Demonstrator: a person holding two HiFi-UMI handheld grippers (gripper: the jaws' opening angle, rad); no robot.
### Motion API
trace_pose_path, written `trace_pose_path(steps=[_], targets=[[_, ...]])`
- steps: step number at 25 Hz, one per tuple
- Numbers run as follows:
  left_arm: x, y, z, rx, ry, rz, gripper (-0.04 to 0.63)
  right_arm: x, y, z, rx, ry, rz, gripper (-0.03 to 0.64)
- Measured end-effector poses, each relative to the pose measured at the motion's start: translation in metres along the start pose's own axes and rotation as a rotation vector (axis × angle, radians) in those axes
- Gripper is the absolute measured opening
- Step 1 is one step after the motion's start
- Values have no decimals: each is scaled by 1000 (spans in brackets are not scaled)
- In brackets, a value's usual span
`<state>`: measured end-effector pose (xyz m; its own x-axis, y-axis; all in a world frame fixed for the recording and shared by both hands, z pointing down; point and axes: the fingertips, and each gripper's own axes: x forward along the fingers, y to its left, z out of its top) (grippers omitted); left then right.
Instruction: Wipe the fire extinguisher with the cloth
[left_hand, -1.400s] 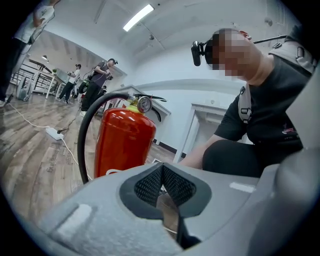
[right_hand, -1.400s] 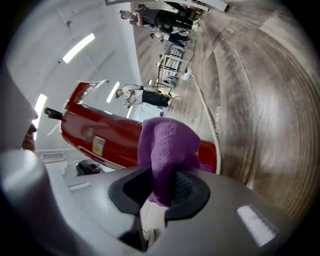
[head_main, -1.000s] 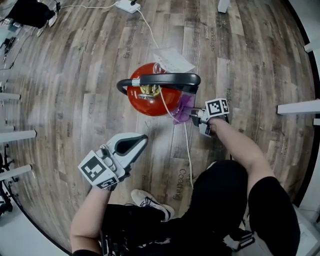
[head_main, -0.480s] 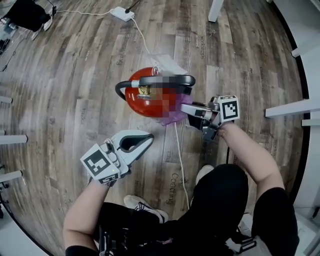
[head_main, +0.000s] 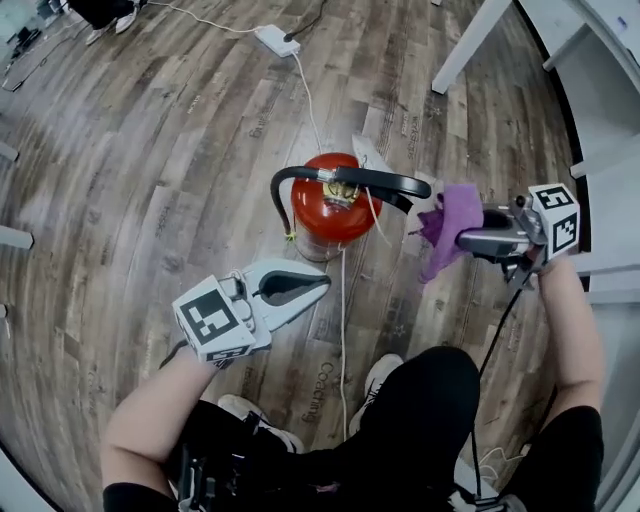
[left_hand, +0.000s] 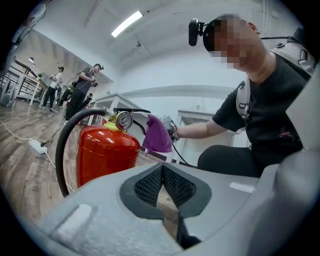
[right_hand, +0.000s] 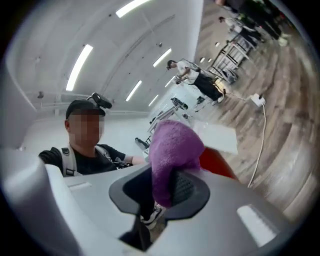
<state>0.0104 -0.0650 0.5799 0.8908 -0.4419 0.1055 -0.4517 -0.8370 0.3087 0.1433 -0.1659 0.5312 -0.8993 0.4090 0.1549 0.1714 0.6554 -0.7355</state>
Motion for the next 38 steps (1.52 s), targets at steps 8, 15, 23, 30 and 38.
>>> trace_pose_path(steps=[8, 15, 23, 30, 38], targets=[[-2, -7, 7, 10, -28, -15, 2, 58, -5, 124, -202, 514, -81, 66], [-20, -7, 7, 7, -41, 15, 2, 108, -76, 120, -113, 689, -169, 66], [-35, 3, -3, -40, -34, 54, 2, 122, -135, 85, 6, 566, -110, 64], [-39, 17, -13, -88, -22, 81, 2, 124, -203, 3, 112, 594, -113, 63], [-50, 27, -38, -162, 39, 132, 2, 137, -279, -74, 222, 492, -150, 63]])
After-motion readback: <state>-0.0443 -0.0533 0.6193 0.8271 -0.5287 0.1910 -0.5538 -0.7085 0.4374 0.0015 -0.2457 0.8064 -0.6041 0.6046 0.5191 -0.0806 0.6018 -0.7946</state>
